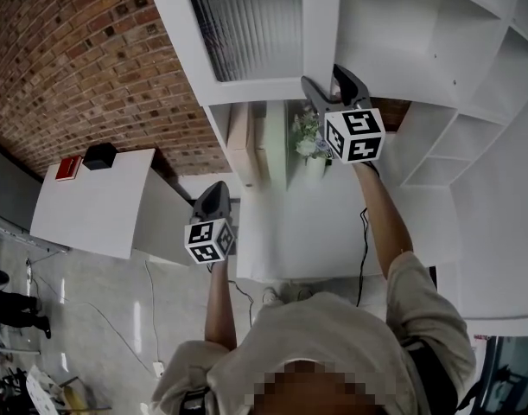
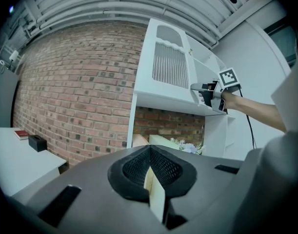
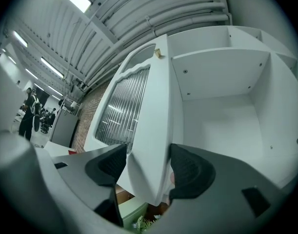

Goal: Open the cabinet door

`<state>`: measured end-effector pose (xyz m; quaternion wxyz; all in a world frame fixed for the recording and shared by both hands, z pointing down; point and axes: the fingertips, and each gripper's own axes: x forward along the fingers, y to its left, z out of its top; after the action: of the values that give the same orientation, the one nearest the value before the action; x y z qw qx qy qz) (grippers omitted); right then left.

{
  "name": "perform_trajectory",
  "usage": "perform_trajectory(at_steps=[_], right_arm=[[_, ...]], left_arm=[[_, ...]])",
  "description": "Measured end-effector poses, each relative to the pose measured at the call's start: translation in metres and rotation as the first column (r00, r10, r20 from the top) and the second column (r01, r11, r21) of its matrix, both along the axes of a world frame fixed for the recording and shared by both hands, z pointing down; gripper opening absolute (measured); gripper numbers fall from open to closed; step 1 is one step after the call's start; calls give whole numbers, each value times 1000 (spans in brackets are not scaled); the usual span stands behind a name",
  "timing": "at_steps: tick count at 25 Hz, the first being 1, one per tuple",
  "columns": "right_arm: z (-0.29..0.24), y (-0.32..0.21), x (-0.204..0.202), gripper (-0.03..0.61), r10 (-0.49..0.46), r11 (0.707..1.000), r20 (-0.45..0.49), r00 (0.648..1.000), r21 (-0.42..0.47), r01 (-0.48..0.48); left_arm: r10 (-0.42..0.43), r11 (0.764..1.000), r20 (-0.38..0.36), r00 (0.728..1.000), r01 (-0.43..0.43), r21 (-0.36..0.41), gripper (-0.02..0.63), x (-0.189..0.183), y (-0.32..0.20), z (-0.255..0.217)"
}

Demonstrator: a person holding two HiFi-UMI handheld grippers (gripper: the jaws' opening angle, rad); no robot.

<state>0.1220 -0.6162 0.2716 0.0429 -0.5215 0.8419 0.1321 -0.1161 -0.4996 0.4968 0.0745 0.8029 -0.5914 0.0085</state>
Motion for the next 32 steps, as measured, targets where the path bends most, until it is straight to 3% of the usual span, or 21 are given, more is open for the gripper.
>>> perform_trajectory(at_steps=[4,14,21,32], right_arm=[[-2,12,8,210,-7,1000,37,999,15,6],[-4,32,11,181,-31,999,52,998,11,31],[-6,54,6,164,-11,1000,46,999,3,11],[-5,108,-8,140,74,997,102,992,-10,-73]], left_arm=[[-18,1000,2,1000,18,-14,26,7,14,6],[-50,998,10,999,50,-35,26,11,46,13],[-26,999,-2,1000,26,-19,26,4,59,8],[13,999,15,1000,-12,-39,26,-41,111,18]])
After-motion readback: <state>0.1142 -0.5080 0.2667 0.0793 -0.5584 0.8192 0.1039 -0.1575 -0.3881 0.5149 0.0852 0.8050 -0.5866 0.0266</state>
